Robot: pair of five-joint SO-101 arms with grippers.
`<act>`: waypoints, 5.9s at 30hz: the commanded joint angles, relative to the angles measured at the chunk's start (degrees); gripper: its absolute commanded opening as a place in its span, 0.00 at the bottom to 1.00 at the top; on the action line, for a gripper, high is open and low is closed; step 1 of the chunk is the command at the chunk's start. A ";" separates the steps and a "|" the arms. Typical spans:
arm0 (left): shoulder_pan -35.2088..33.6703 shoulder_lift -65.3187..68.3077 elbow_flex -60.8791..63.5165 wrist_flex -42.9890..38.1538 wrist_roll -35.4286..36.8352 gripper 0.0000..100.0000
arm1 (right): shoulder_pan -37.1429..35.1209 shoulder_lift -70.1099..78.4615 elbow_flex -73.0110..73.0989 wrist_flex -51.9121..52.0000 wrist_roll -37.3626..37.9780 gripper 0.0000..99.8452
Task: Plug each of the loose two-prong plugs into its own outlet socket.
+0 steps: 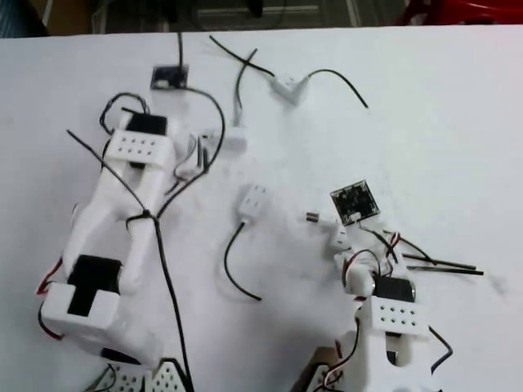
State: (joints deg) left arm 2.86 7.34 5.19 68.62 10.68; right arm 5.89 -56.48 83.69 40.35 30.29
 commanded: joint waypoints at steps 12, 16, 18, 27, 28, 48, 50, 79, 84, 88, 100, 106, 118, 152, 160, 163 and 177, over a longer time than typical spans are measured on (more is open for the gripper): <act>-3.03 11.30 -7.65 -18.20 -11.16 0.21 | -0.75 -0.22 0.00 -0.75 0.26 0.02; -4.70 18.95 -14.86 -15.30 -11.16 0.26 | -0.75 -0.22 0.09 -1.36 0.18 0.02; -5.67 22.11 -19.78 -11.87 -11.43 0.27 | -0.75 -0.22 0.09 -1.36 0.18 0.02; -6.11 25.19 -46.33 21.27 -19.16 0.34 | -0.75 -0.22 0.09 -1.36 0.18 0.02; -6.20 25.19 -49.32 24.35 -19.25 0.35 | -0.75 -0.22 0.09 -1.36 0.18 0.02; 19.30 16.66 -31.82 31.12 -21.27 0.34 | -0.75 -0.31 0.09 -1.36 0.18 0.02; 19.47 17.45 -28.48 28.22 -21.27 0.34 | -0.75 -0.31 0.09 -1.36 0.18 0.02; 16.48 29.67 -24.18 10.11 -21.80 0.17 | -0.66 -0.31 0.09 -1.36 0.18 0.02; 16.92 29.67 -25.41 10.11 -21.54 0.09 | -0.66 -0.31 0.09 -1.36 0.18 0.02; 16.75 28.97 -25.41 10.55 -21.36 0.09 | -0.66 -0.31 0.09 -1.36 0.18 0.02; 16.92 22.46 -40.53 22.77 -21.36 0.09 | -0.66 -0.31 0.09 -1.36 0.18 0.02; 16.92 22.55 -43.25 28.13 -21.80 0.09 | -0.66 -0.31 0.09 -1.36 0.18 0.02; 17.19 22.55 -16.26 13.27 -30.24 0.09 | -0.66 -0.31 0.09 -1.36 0.18 0.02; 14.29 21.05 -51.25 33.93 -32.44 0.31 | -0.66 -0.66 0.09 -1.36 0.18 0.02; 21.41 3.56 -40.18 33.67 -25.49 0.31 | -0.66 -0.75 0.09 -1.36 0.09 0.02; 23.34 -1.98 -32.53 33.58 -24.18 0.31 | -0.66 -0.75 0.09 -1.36 0.09 0.02; 22.20 -38.29 24.88 1.05 -19.78 0.32 | -0.66 -0.84 -0.44 0.13 -0.26 0.03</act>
State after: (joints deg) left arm 25.27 -17.71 21.10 76.97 -9.71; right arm 5.89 -56.66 83.69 39.65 30.29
